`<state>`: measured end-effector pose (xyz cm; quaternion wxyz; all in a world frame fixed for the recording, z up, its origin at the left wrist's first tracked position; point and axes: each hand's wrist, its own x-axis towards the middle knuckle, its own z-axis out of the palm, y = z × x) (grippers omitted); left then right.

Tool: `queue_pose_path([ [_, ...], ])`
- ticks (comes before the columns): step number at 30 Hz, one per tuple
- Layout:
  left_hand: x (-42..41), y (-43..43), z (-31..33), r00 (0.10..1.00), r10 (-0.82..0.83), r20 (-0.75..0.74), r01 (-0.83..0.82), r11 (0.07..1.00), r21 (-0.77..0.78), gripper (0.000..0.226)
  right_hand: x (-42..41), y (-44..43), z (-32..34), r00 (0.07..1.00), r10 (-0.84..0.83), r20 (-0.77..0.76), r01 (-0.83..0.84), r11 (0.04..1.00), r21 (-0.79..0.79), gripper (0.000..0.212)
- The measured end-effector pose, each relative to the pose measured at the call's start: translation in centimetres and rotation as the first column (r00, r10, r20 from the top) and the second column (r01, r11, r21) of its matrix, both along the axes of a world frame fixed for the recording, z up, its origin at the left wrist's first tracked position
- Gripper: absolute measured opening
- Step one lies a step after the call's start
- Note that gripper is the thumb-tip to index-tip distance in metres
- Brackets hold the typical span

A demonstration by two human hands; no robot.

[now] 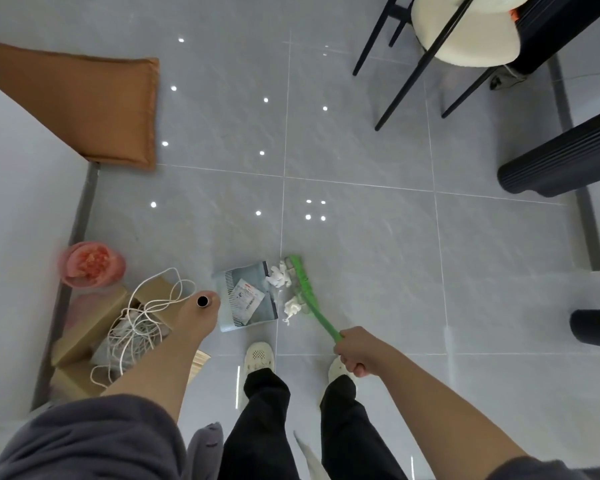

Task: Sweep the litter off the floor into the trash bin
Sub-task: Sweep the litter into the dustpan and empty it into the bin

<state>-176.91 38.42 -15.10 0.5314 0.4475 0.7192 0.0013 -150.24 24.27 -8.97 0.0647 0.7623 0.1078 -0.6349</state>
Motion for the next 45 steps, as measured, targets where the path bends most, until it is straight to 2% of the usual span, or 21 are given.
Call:
queue_pose_path([
  [3, -2.0, -0.1, -1.9, 0.998, -0.029, 0.057, 0.031, 0.999, -0.033, 0.027, -2.0, 1.1, 0.7, 0.991, -0.105, -0.087, 0.105, 0.994, -0.005, 0.021],
  [7, -3.1, -0.4, -2.3, 0.998, -0.025, 0.062, 0.023, 0.999, 0.029, 0.026, -3.4, 2.5, 1.1, 0.980, -0.140, -0.138, 0.140, 0.990, -0.010, 0.036],
  [11, -2.4, -0.7, -1.7, 0.992, 0.052, 0.114, -0.054, 0.998, 0.019, 0.015, -2.1, 3.2, 2.0, 0.966, -0.198, -0.165, 0.197, 0.980, -0.023, 0.040],
  [15, -3.0, -0.8, -2.7, 0.997, 0.027, 0.074, -0.029, 0.999, 0.031, 0.018, 0.0, 2.9, 3.1, 0.936, -0.274, -0.221, 0.270, 0.962, -0.046, 0.043],
  [21, -1.8, -0.5, -1.5, 0.995, -0.096, -0.009, 0.096, 0.994, 0.056, 0.020, 3.4, 2.2, 5.3, 0.937, -0.296, -0.185, 0.298, 0.954, -0.013, 0.034],
  [24, -0.7, -0.6, -0.4, 0.994, -0.081, -0.077, 0.087, 0.993, 0.080, 0.023, 5.5, 1.3, 6.3, 0.936, -0.317, -0.152, 0.323, 0.946, 0.015, 0.036],
  [27, 0.2, -0.7, 0.1, 0.995, -0.074, -0.070, 0.081, 0.992, 0.099, 0.029, 7.1, 0.2, 7.0, 0.936, -0.330, -0.118, 0.337, 0.940, 0.044, 0.036],
  [33, 1.3, -1.2, 0.8, 0.993, -0.074, -0.092, 0.085, 0.989, 0.121, 0.026, 7.9, -1.6, 5.8, 0.963, -0.270, -0.001, 0.269, 0.959, 0.090, 0.030],
  [36, 1.5, -1.6, 0.4, 0.992, -0.060, -0.113, 0.075, 0.988, 0.134, 0.024, 6.9, -2.1, 3.8, 0.974, -0.219, 0.064, 0.213, 0.973, 0.091, 0.020],
  [39, 1.5, -2.0, 0.1, 0.987, -0.077, -0.141, 0.096, 0.986, 0.137, 0.022, 5.2, -1.9, 1.1, 0.983, -0.149, 0.109, 0.142, 0.987, 0.068, 0.018],
  [41, 1.7, -2.2, 0.2, 0.987, -0.070, -0.147, 0.089, 0.988, 0.126, 0.024, 3.7, -1.4, -0.2, 0.990, -0.099, 0.104, 0.093, 0.994, 0.062, 0.019],
  [45, 1.9, -2.4, 0.0, 0.992, -0.032, -0.119, 0.044, 0.994, 0.099, 0.028, 0.7, -0.1, -1.1, 0.999, -0.032, 0.002, 0.032, 0.997, 0.064, 0.020],
])
